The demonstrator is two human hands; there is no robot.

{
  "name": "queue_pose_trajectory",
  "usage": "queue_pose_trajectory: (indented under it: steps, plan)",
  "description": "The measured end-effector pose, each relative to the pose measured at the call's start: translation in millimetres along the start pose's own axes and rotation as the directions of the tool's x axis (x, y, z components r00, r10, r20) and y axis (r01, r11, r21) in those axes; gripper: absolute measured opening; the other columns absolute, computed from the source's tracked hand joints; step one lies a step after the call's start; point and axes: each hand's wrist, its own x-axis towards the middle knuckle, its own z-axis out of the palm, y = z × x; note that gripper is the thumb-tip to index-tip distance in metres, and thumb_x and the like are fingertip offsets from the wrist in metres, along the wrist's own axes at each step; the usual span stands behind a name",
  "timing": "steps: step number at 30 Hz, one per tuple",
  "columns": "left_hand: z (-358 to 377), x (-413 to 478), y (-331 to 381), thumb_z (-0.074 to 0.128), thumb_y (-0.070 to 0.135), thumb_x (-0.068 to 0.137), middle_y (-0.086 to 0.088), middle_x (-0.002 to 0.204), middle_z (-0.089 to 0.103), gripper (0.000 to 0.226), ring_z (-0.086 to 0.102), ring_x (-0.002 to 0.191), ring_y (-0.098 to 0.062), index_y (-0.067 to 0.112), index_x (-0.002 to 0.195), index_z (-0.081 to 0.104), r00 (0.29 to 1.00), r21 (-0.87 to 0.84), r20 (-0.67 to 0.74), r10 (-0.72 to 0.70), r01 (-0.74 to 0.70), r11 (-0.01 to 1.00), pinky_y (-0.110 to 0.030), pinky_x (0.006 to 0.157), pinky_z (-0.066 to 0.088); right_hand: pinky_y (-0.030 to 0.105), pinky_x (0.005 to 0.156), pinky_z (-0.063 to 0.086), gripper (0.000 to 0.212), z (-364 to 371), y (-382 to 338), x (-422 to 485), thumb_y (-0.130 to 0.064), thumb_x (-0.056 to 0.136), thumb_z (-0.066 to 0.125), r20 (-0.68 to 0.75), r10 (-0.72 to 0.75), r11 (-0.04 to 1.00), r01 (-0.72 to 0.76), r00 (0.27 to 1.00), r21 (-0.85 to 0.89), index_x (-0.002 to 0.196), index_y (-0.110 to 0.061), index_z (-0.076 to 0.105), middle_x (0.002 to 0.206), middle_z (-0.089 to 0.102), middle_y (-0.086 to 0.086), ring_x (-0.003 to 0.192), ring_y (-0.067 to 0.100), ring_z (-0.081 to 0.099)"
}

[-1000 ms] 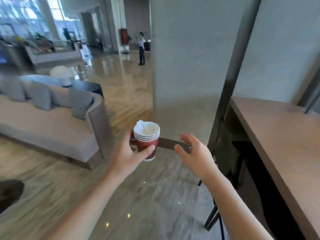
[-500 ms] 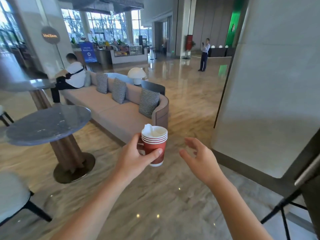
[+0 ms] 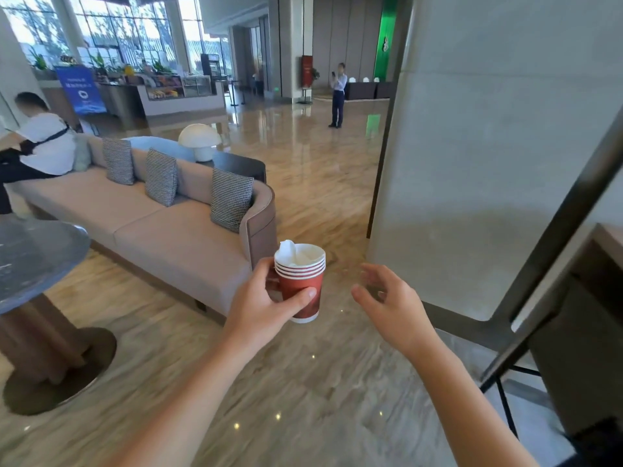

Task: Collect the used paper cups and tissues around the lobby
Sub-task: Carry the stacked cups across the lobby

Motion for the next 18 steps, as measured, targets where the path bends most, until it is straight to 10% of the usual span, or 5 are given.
queue_pose_trajectory:
  steps: [7,18]
  plan:
    - [70,149,-36,0.081,0.066,0.058,0.019,0.108,0.074,0.072,0.069,0.099,-0.001,0.038,0.121,0.06,0.997,0.02,0.071,0.012,-0.014,1.0,-0.038,0.091,0.058,0.037,0.102,0.049,0.057,2,73,136,-0.055,0.082,0.06,-0.054,0.059,0.996,-0.056,0.997,0.066,0.131,-0.026,0.058,0.125,0.064,-0.016,0.12,0.002,0.057]
    - [105,419,-63,0.089,0.06,0.055,0.015,0.118,0.074,0.07,0.071,0.111,-0.011,0.049,0.118,0.059,0.998,-0.09,-0.069,-0.002,-0.004,0.996,-0.051,0.101,0.055,0.033,0.103,0.046,0.054,27,98,421,-0.044,0.089,0.065,0.026,-0.013,0.999,0.012,1.0,0.047,0.138,-0.022,0.054,0.132,0.062,-0.011,0.121,0.004,0.056]
